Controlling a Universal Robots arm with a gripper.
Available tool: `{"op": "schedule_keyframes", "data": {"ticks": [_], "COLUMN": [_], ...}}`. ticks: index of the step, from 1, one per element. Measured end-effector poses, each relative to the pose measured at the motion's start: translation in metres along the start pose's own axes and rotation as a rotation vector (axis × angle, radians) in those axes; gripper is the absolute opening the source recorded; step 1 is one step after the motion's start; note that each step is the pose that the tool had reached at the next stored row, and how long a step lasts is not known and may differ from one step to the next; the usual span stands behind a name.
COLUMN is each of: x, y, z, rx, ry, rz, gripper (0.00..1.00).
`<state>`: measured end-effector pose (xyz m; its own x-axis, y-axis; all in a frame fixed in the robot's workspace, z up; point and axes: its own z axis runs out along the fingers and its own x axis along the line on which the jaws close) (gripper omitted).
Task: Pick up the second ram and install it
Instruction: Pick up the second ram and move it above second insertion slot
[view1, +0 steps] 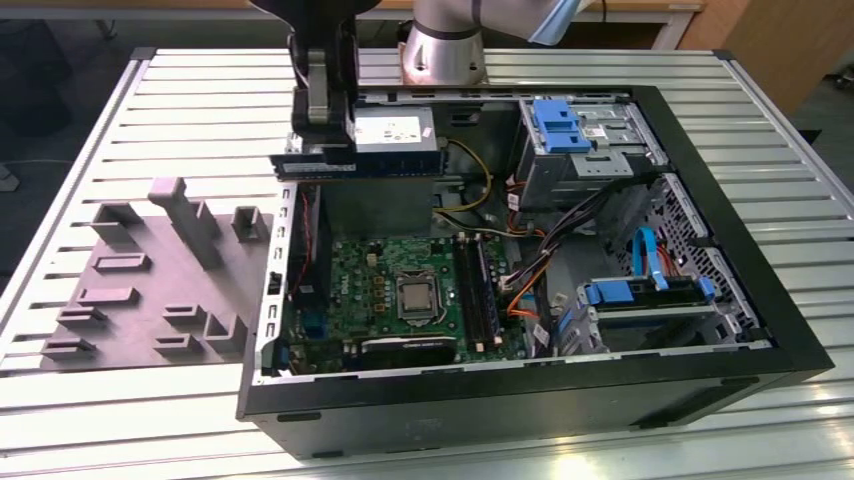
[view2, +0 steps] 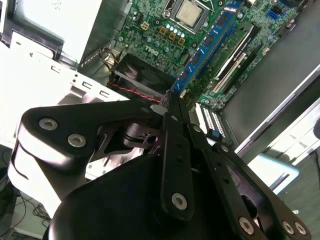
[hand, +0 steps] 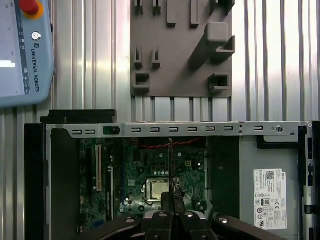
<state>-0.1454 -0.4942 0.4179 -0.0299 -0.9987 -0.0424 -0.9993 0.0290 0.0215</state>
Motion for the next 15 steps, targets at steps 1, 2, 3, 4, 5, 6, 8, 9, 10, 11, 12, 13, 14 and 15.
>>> {"op": "schedule_keyframes", "data": {"ticks": [1,2,3,4,5,6,8,9,10,11,12,13,14,15], "x": [0.0000,0.0000,-0.0001,-0.0001,-0.0001,-0.0002,-0.0002,-0.0002,-0.0002,-0.0003,-0.0003,-0.0003,-0.0003,-0.0003], "y": [-0.0007,-0.0013,-0.0019,-0.0024,-0.0030,-0.0035,-0.0047,-0.0053,-0.0058,-0.0064,-0.0070,-0.0076,-0.0082,-0.0088], "z": [0.0000,-0.0001,0.0000,0.0000,-0.0001,-0.0001,-0.0001,-0.0001,-0.0001,-0.0001,-0.0001,-0.0002,-0.0001,-0.0002], "rx": [-0.0001,0.0000,0.0000,0.0000,0.0000,0.0000,0.0000,0.0000,0.0000,0.0000,0.0000,0.0000,0.0000,0.0000], "ry": [0.0001,0.0000,-0.0001,0.0000,0.0000,0.0000,-0.0001,0.0000,0.0000,0.0000,0.0000,0.0000,0.0000,0.0000], "rz": [0.000,0.000,0.000,0.000,0.000,0.000,0.000,0.000,0.000,0.000,0.000,0.000,0.000,0.000], "gripper": [0.11,0.11,0.11,0.11,0.11,0.11,0.11,0.11,0.11,0.11,0.11,0.11,0.11,0.11]}}
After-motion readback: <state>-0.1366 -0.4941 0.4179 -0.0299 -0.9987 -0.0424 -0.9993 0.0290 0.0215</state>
